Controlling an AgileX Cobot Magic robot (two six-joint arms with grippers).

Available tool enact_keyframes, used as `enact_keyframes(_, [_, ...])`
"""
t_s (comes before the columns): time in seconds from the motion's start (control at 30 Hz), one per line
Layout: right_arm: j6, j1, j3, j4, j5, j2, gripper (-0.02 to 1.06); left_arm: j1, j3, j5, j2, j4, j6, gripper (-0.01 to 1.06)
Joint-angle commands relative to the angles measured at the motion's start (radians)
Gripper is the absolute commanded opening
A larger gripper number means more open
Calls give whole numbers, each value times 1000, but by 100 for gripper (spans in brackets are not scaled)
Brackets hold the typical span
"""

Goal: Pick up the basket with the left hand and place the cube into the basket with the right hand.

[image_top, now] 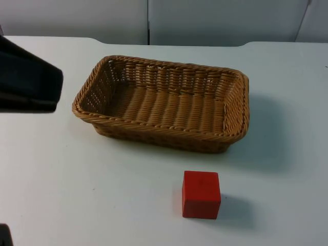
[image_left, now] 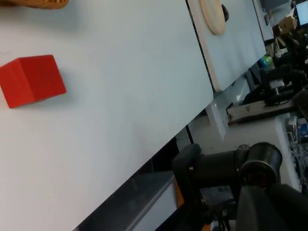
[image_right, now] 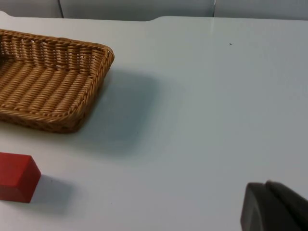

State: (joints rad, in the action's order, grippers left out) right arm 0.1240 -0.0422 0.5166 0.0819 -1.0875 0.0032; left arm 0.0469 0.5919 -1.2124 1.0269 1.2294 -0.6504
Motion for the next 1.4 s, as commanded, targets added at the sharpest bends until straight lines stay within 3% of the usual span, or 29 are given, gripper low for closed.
enact_keyframes(0.0, [7, -8, 0, 1, 11, -3, 0, 7, 0, -9, 44, 20, -35, 9])
enact_keyframes(0.17, [7, -8, 0, 1, 11, -3, 0, 7, 0, -9, 118, 56, -116, 9])
enact_keyframes(0.27, [7, -8, 0, 1, 11, -3, 0, 7, 0, 38, 153, 101, -195, 9])
enact_keyframes(0.33, [7, -8, 0, 1, 11, -3, 0, 7, 0, 96, 182, 114, -210, 9])
enact_keyframes(0.4, [7, -8, 0, 1, 11, -3, 0, 7, 0, 206, 218, 114, -278, 9])
enact_keyframes(0.43, [7, -8, 0, 1, 11, -3, 0, 7, 0, 206, 218, 114, -278, 9])
enact_keyframes(0.57, [7, -8, 0, 1, 11, -3, 0, 7, 0, 408, 254, 114, -370, 9])
enact_keyframes(0.6, [7, -8, 0, 1, 11, -3, 0, 7, 0, 408, 254, 114, -370, 9])
enact_keyframes(0.73, [7, -8, 0, 1, 11, -3, 0, 7, 10, 554, 284, 97, -415, 9])
enact_keyframes(0.83, [7, -8, 0, 1, 11, -3, 0, 7, 45, 560, 313, 42, -390, 11])
enact_keyframes(0.9, [7, -8, 0, 1, 11, -3, 0, 7, 108, 548, 358, -40, -301, 26])
enact_keyframes(0.93, [7, -8, 0, 1, 11, -3, 0, 7, 108, 548, 358, -40, -301, 26])
enact_keyframes(1.0, [7, -8, 0, 1, 11, -3, 0, 7, 166, 547, 406, -103, -211, 46])
enact_keyframes(1.07, [7, -8, 0, 1, 11, -3, 0, 7, 209, 547, 456, -130, -144, 59])
enact_keyframes(1.37, [7, -8, 0, 1, 11, -3, 0, 7, 316, 544, 679, -130, -60, 60])
